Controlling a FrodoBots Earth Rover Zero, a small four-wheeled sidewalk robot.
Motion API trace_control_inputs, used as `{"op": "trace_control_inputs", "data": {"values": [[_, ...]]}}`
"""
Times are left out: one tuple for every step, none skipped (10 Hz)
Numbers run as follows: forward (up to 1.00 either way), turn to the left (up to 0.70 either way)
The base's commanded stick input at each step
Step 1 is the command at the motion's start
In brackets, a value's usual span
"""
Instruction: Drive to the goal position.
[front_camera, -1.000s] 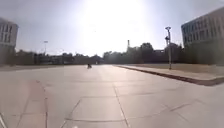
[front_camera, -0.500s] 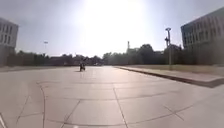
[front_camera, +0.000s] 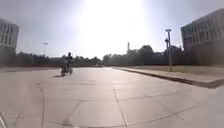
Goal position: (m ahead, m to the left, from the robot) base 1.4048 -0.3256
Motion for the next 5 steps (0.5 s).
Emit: {"op": "trace_control_inputs", "data": {"values": [[1.0, 0.0], [1.0, 0.0], [1.0, 0.0], [1.0, 0.0], [1.0, 0.0]]}}
